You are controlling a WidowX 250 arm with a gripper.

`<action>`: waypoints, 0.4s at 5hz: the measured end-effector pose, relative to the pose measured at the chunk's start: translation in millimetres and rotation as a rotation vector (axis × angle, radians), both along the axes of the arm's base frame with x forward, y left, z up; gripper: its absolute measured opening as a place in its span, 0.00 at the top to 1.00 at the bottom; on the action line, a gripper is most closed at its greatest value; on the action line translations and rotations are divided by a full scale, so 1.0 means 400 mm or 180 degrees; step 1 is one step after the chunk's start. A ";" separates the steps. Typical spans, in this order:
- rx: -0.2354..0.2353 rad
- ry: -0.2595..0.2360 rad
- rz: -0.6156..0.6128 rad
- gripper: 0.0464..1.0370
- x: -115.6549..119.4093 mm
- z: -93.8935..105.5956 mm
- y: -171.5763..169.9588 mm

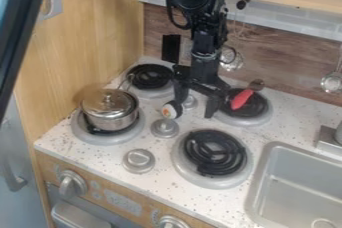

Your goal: Opens up the silver pot

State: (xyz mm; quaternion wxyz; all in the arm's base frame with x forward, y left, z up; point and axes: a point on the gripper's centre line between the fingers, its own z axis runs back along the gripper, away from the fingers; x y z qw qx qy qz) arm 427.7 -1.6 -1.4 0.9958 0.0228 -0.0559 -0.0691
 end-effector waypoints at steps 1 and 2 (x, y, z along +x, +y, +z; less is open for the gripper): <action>-0.0010 0.0166 0.0013 0.04 -0.020 -0.048 -0.001; -0.0083 0.0212 0.0073 0.04 -0.028 -0.059 0.008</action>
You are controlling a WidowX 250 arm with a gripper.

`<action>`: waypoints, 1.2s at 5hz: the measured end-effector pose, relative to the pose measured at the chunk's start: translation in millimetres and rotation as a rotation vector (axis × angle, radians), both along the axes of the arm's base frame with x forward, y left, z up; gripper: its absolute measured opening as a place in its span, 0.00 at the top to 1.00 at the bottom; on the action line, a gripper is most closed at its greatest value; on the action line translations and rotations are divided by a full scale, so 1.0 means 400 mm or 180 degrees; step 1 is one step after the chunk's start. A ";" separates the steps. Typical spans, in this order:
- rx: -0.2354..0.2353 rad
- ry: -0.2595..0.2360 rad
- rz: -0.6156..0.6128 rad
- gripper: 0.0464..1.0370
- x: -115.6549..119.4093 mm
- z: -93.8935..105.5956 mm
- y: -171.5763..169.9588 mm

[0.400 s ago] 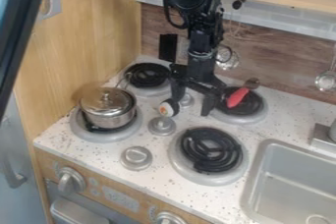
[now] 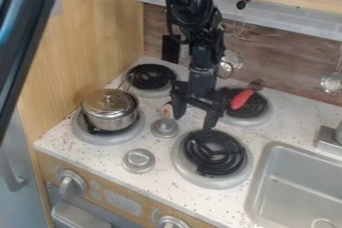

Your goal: Opens up the silver pot

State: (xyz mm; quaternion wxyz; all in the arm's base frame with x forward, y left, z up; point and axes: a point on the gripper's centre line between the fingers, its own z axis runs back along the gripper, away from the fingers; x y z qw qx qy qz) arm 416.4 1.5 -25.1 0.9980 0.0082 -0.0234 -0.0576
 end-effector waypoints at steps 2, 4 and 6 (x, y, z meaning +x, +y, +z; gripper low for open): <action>0.0018 -0.0184 0.0469 0.04 -0.004 0.078 0.169; 0.0069 -0.0237 0.0751 0.04 -0.034 0.101 0.271; 0.0136 -0.0211 0.0957 0.04 -0.060 0.124 0.342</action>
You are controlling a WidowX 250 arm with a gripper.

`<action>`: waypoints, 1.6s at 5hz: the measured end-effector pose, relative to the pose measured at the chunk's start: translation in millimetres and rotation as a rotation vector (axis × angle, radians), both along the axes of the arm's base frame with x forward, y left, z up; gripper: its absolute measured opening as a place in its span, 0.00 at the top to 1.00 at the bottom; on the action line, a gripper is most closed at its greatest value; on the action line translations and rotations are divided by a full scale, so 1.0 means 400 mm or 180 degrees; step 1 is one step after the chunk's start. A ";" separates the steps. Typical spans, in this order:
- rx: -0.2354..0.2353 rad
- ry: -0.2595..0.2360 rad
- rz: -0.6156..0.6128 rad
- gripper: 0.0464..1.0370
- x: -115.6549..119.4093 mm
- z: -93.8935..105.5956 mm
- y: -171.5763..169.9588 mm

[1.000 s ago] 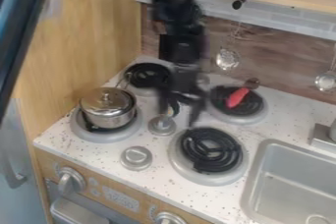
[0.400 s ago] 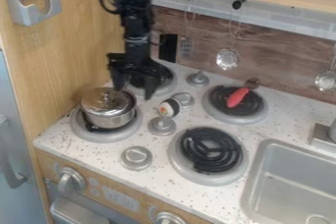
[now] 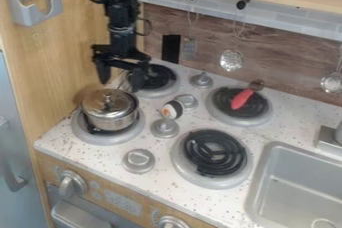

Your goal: Opens up the silver pot

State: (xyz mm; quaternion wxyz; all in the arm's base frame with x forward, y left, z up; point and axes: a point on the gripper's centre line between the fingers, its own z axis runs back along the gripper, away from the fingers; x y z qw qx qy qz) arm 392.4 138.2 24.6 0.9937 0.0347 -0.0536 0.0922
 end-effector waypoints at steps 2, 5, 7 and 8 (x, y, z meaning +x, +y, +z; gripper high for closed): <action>-0.0009 0.0145 0.0093 0.04 -0.012 -0.024 0.030; -0.0063 0.0384 0.0112 0.10 -0.003 -0.084 0.037; -0.0014 0.0344 0.0159 0.66 0.001 -0.084 0.041; -0.0013 0.0282 0.0172 0.78 -0.005 -0.081 0.035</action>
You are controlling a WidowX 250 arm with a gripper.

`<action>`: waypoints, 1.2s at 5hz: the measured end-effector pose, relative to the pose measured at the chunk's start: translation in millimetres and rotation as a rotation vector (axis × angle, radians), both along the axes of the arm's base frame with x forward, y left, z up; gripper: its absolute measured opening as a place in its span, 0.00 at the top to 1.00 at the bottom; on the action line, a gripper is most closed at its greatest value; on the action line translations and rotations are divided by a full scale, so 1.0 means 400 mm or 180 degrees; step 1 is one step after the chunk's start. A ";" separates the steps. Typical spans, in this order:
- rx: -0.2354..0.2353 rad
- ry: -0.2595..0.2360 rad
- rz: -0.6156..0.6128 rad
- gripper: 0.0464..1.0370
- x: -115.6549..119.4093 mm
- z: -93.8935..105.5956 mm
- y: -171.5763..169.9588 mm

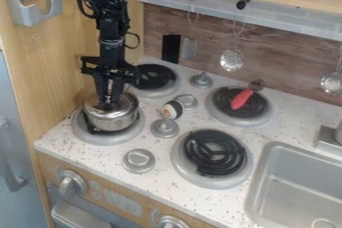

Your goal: Opens up the silver pot

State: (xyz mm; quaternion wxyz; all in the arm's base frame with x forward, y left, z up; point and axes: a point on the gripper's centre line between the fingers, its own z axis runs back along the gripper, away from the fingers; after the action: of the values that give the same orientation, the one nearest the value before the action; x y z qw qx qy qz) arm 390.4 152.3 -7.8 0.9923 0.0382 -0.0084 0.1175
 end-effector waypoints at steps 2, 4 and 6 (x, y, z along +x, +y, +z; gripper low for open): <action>0.0016 -0.0295 -0.0038 0.80 -0.018 0.068 -0.046; 0.0092 -0.0671 -0.0503 0.80 -0.029 0.148 -0.223; -0.0007 -0.0360 -0.1096 0.80 -0.043 0.069 -0.388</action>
State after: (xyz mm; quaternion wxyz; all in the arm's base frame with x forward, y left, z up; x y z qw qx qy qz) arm 373.2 -2.9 19.6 0.9957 0.0285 -0.0705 -0.0522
